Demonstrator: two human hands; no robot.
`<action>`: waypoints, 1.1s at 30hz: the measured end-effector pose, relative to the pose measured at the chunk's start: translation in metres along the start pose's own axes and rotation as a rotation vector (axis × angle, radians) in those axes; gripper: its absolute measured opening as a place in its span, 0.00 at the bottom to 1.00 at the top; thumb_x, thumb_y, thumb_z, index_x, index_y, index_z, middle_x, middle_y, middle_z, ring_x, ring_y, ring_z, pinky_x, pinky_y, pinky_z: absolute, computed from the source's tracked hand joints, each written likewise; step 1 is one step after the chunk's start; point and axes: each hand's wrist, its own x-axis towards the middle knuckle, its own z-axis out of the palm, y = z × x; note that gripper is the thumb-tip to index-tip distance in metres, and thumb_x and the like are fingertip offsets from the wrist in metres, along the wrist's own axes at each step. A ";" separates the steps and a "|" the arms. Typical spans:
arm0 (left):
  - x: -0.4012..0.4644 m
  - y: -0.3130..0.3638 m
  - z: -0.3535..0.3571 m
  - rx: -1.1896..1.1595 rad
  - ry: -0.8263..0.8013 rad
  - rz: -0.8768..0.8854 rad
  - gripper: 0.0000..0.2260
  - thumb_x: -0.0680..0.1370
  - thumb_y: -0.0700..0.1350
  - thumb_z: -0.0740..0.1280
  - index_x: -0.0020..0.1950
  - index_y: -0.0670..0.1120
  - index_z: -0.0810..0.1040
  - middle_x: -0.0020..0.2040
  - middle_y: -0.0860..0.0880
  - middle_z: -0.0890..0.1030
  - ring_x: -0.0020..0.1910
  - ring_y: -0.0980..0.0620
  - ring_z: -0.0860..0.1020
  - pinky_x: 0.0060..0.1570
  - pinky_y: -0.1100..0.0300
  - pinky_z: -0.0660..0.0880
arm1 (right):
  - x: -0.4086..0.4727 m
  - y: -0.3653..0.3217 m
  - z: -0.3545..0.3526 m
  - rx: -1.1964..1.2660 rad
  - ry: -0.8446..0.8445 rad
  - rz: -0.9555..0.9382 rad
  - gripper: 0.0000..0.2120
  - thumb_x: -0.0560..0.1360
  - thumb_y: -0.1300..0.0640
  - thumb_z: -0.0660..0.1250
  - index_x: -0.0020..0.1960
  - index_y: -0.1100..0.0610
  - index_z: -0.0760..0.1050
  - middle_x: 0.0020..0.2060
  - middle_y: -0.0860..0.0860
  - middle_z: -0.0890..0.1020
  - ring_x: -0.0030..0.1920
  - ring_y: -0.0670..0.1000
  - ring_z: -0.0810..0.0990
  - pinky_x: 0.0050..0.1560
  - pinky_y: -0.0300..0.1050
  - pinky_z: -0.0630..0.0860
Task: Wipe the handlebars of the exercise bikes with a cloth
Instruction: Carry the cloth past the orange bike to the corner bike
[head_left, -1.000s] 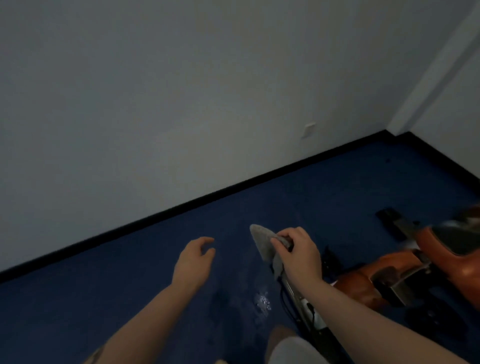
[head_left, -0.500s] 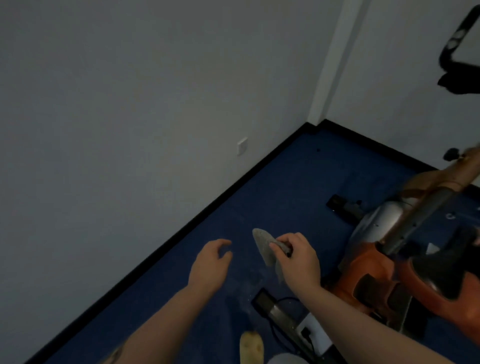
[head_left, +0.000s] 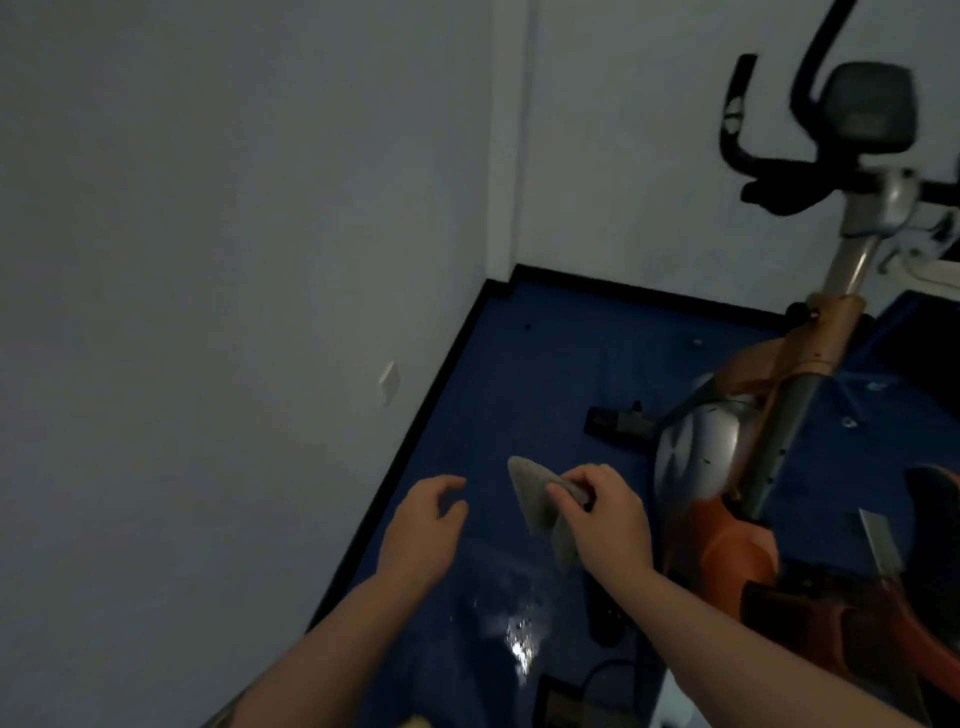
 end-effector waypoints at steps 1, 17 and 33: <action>0.019 0.001 -0.009 0.006 -0.013 0.025 0.14 0.77 0.41 0.65 0.63 0.47 0.76 0.61 0.49 0.77 0.59 0.50 0.76 0.61 0.58 0.70 | 0.010 -0.006 0.004 0.006 0.036 0.019 0.07 0.73 0.50 0.70 0.38 0.46 0.74 0.38 0.43 0.76 0.39 0.39 0.75 0.37 0.33 0.68; 0.184 0.124 0.038 -0.009 -0.336 0.328 0.15 0.79 0.44 0.63 0.65 0.50 0.74 0.63 0.53 0.75 0.62 0.55 0.73 0.63 0.58 0.71 | 0.153 0.002 -0.053 0.108 0.496 0.253 0.06 0.74 0.50 0.68 0.40 0.49 0.75 0.39 0.46 0.79 0.40 0.44 0.78 0.41 0.46 0.77; 0.331 0.316 0.167 -0.074 -0.414 0.487 0.14 0.79 0.44 0.63 0.64 0.51 0.75 0.64 0.53 0.74 0.62 0.55 0.73 0.59 0.62 0.68 | 0.328 0.047 -0.198 0.202 0.747 0.257 0.05 0.74 0.52 0.70 0.43 0.53 0.77 0.39 0.45 0.79 0.42 0.43 0.79 0.44 0.43 0.79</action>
